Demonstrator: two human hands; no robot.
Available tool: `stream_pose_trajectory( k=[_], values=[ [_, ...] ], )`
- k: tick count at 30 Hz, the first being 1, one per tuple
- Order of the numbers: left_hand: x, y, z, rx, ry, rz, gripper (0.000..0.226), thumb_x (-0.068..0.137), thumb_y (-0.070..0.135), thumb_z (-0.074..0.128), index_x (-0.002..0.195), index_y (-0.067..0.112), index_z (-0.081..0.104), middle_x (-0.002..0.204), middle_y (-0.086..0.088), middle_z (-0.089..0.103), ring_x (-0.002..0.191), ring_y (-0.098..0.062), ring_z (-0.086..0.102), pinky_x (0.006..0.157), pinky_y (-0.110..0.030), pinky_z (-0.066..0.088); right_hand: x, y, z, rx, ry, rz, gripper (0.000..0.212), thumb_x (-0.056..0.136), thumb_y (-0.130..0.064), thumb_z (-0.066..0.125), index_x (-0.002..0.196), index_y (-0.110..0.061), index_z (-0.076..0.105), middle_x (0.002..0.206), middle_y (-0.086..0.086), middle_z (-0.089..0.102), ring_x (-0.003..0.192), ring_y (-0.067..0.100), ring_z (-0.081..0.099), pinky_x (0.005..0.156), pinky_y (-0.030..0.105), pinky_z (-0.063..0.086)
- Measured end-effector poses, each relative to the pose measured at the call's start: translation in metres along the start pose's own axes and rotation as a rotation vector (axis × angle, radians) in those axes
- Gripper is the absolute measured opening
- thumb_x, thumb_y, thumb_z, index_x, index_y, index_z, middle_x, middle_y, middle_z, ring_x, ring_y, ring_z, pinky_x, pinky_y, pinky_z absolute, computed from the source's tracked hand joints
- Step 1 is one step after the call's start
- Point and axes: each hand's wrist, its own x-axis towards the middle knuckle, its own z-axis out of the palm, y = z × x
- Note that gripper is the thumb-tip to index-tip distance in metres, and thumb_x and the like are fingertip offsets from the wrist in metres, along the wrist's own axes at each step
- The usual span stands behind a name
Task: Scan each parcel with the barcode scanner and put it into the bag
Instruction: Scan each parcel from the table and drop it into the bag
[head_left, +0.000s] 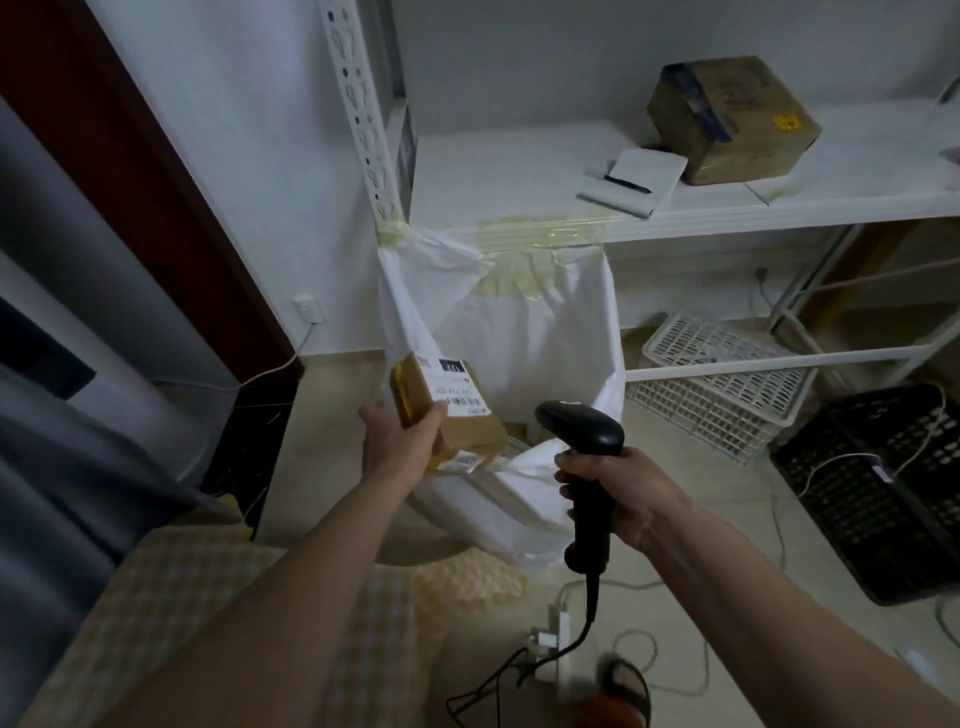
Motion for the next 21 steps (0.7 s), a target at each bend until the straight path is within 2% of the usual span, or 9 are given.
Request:
stream_pose_trajectory(
  k=[2,4,7,11,15,17,19,21],
  values=[
    [0.023,0.007,0.004,-0.116,-0.013,0.023,0.085,0.081,0.049,0.067,0.144,0.023,0.017,0.14,-0.01,0.05,0.122,-0.03,0.052,0.104,-0.044,0.042,0.023,-0.015,0.003,0.012,0.012,-0.001,0.015,0.083,-0.001,0.066,0.096,-0.001,0.061,0.08,0.013,0.061,0.069,0.022,0.056,0.067,0.037,0.046],
    [0.043,0.018,0.011,-0.133,-0.027,0.048,0.09,0.079,0.049,0.069,0.146,0.03,0.012,0.135,-0.007,0.056,0.121,-0.027,0.054,0.105,-0.047,0.042,0.049,-0.032,0.004,0.013,0.018,-0.006,0.012,0.083,0.001,0.064,0.095,-0.001,0.061,0.077,0.012,0.059,0.068,0.022,0.055,0.067,0.039,0.046],
    [0.072,0.039,0.029,-0.118,-0.026,0.068,0.093,0.081,0.045,0.071,0.147,0.029,0.008,0.131,-0.005,0.059,0.118,-0.025,0.056,0.105,-0.044,0.043,0.091,-0.058,0.004,0.011,-0.01,0.001,0.012,0.082,0.006,0.06,0.092,0.0,0.06,0.072,0.013,0.055,0.063,0.022,0.053,0.063,0.038,0.045],
    [0.115,0.061,0.076,-0.103,-0.038,0.025,0.094,0.082,0.043,0.072,0.148,0.025,0.008,0.136,-0.007,0.056,0.122,-0.025,0.054,0.105,-0.04,0.043,0.153,-0.087,-0.006,-0.019,-0.062,0.052,0.013,0.081,0.008,0.057,0.083,-0.004,0.058,0.07,0.013,0.052,0.064,0.024,0.052,0.065,0.037,0.046],
    [0.154,0.066,0.135,0.017,-0.024,-0.088,0.095,0.077,0.041,0.078,0.145,0.024,0.013,0.139,-0.009,0.049,0.12,-0.028,0.054,0.091,-0.03,0.046,0.213,-0.102,-0.029,-0.071,-0.071,0.135,0.011,0.081,0.007,0.059,0.089,-0.001,0.061,0.072,0.014,0.053,0.069,0.026,0.053,0.072,0.042,0.046],
    [0.17,0.06,0.164,0.064,-0.035,-0.139,0.1,0.071,0.037,0.083,0.144,0.023,0.015,0.139,-0.009,0.045,0.121,-0.031,0.053,0.096,-0.041,0.05,0.241,-0.108,-0.041,-0.101,-0.074,0.166,0.009,0.081,0.006,0.059,0.087,-0.001,0.061,0.073,0.016,0.052,0.07,0.028,0.052,0.069,0.04,0.045],
    [0.18,0.054,0.187,0.155,-0.06,-0.152,0.109,0.067,0.037,0.087,0.146,0.016,0.014,0.142,-0.009,0.039,0.129,-0.032,0.044,0.103,-0.047,0.044,0.265,-0.113,-0.051,-0.135,-0.089,0.19,0.009,0.08,0.006,0.061,0.083,-0.002,0.06,0.072,0.016,0.052,0.068,0.028,0.052,0.065,0.037,0.045],
    [0.187,0.05,0.203,0.345,-0.073,-0.181,0.116,0.064,0.045,0.086,0.148,0.014,0.012,0.145,-0.011,0.032,0.134,-0.034,0.034,0.108,-0.048,0.036,0.285,-0.115,-0.058,-0.152,-0.11,0.221,0.009,0.08,0.005,0.061,0.083,-0.003,0.059,0.074,0.016,0.051,0.068,0.028,0.052,0.064,0.036,0.045]
  ],
)
